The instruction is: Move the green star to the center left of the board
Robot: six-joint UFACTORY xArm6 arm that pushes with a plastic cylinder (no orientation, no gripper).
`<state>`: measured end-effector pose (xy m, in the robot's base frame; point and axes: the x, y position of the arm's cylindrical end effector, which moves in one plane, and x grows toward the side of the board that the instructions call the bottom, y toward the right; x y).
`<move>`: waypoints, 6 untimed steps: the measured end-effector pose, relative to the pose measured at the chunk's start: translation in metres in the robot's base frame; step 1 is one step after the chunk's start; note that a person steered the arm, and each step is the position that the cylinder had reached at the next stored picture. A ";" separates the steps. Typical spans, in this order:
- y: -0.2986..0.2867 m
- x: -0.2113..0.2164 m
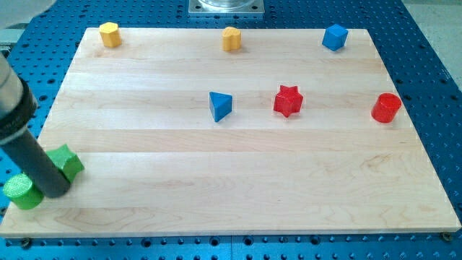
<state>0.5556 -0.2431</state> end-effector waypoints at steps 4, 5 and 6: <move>0.062 -0.179; 0.042 -0.180; 0.025 -0.142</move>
